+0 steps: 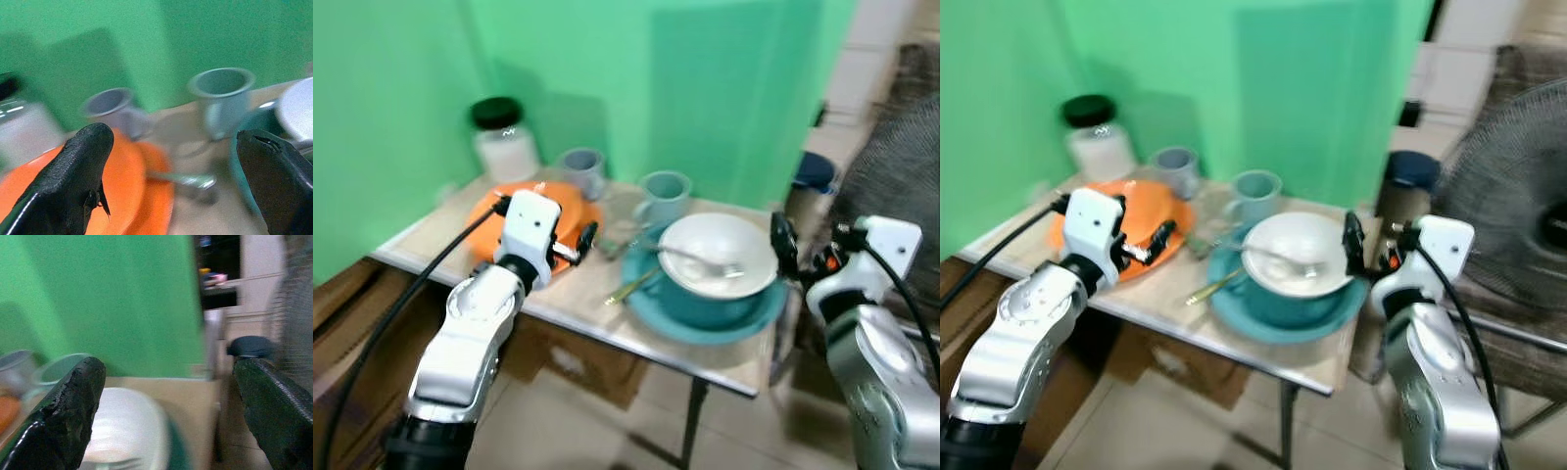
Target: Setting the table
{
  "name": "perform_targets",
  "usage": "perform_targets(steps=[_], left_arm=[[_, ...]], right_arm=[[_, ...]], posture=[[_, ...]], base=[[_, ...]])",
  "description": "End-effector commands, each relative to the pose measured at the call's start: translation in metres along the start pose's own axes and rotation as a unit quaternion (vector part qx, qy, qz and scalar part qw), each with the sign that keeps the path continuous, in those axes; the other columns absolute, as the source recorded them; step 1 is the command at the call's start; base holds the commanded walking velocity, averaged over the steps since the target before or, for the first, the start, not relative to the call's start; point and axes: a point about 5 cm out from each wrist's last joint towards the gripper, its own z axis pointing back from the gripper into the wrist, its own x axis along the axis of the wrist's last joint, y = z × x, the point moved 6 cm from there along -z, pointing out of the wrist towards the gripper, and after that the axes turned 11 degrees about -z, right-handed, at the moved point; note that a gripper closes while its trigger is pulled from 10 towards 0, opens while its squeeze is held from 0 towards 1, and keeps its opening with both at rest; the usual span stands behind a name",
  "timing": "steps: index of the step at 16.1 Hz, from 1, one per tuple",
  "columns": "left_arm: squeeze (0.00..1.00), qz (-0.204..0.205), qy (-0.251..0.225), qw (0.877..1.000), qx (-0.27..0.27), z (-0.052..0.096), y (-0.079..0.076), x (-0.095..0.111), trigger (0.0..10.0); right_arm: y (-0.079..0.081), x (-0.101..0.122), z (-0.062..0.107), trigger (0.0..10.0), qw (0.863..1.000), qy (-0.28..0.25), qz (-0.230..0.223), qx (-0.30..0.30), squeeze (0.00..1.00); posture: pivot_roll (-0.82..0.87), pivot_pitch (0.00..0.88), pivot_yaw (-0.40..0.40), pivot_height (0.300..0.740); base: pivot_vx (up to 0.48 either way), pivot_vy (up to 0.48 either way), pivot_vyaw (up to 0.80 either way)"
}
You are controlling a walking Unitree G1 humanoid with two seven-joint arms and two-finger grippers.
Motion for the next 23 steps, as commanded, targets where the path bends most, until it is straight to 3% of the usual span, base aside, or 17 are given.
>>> perform_targets(steps=[1,4,8,9,12,14,15,16,17,20,21,22,23], left_arm=[[0.00,0.000,-0.019,0.999,-0.034,-0.004,-0.014,0.009,10.0],[0.00,-0.009,-0.033,0.996,-0.088,-0.003,-0.031,0.014,10.0],[0.00,0.009,-0.040,0.987,-0.156,0.002,-0.049,0.016,10.0],[0.00,-0.019,-0.045,0.983,-0.179,0.002,-0.052,0.018,10.0],[0.00,-0.037,-0.073,0.979,-0.187,-0.018,-0.042,0.027,10.0],[0.00,-0.022,-0.102,0.968,-0.230,-0.033,-0.040,0.039,10.0],[0.34,-0.017,-0.109,0.958,-0.265,-0.036,-0.044,0.044,10.0],[1.00,-0.026,-0.113,0.947,-0.300,-0.042,-0.047,0.049,10.0],[1.00,-0.032,-0.116,0.933,-0.340,-0.047,-0.051,0.053,10.0],[1.00,-0.076,-0.111,0.916,-0.378,-0.062,-0.056,0.052,10.0],[1.00,-0.100,-0.103,0.904,-0.402,-0.067,-0.061,0.048,10.0],[0.83,-0.128,-0.085,0.890,-0.428,-0.072,-0.069,0.040,10.0],[0.58,-0.135,-0.082,0.887,-0.434,-0.072,-0.071,0.039,10.0]], right_arm=[[-0.006,0.007,0.005,10.0,1.000,-0.007,0.002,-0.012,0.00],[-0.007,0.008,0.014,10.0,1.000,-0.004,0.011,-0.009,0.00],[-0.010,0.008,0.019,10.0,1.000,0.008,0.016,-0.003,0.00],[-0.007,0.008,0.018,10.0,1.000,0.012,0.021,0.010,0.00],[-0.005,0.010,0.015,10.0,0.998,0.027,0.046,0.040,0.00],[-0.010,0.013,0.011,10.0,0.997,0.035,0.057,0.047,0.00],[-0.011,0.013,0.010,10.0,0.996,0.038,0.066,0.053,0.00],[-0.010,0.013,0.009,10.0,0.994,0.046,0.076,0.065,0.00],[-0.007,0.012,0.010,10.0,0.991,0.057,0.085,0.082,0.00],[-0.003,0.008,0.018,10.0,0.985,0.082,0.099,0.112,0.00],[-0.002,0.006,0.024,10.0,0.982,0.095,0.101,0.126,0.00],[-0.004,0.005,0.033,10.0,0.977,0.116,0.112,0.140,0.00],[-0.004,0.004,0.036,10.0,0.976,0.120,0.115,0.142,0.00]], posture=[[-0.02,0.000,0.062,0.740],[-0.04,0.000,0.071,0.740],[-0.04,0.000,0.066,0.740],[-0.05,0.000,0.068,0.740],[-0.06,0.000,0.058,0.740],[-0.06,0.000,0.051,0.740],[-0.06,0.000,0.046,0.740],[-0.06,0.000,0.043,0.740],[-0.07,0.000,0.044,0.740],[-0.09,0.000,0.052,0.740],[-0.11,0.000,0.062,0.740],[-0.14,0.000,0.079,0.740],[-0.14,0.000,0.081,0.740]], base=[[0.304,0.000,0.00],[0.097,0.000,0.00],[0.000,0.000,0.00],[0.000,0.000,0.00],[0.000,0.000,0.00],[0.000,0.000,0.00],[0.000,0.000,0.00],[0.000,0.000,0.00],[0.000,0.000,0.00],[0.000,0.000,0.00],[0.000,0.000,0.00],[0.000,0.000,0.00],[0.000,0.000,0.00]])
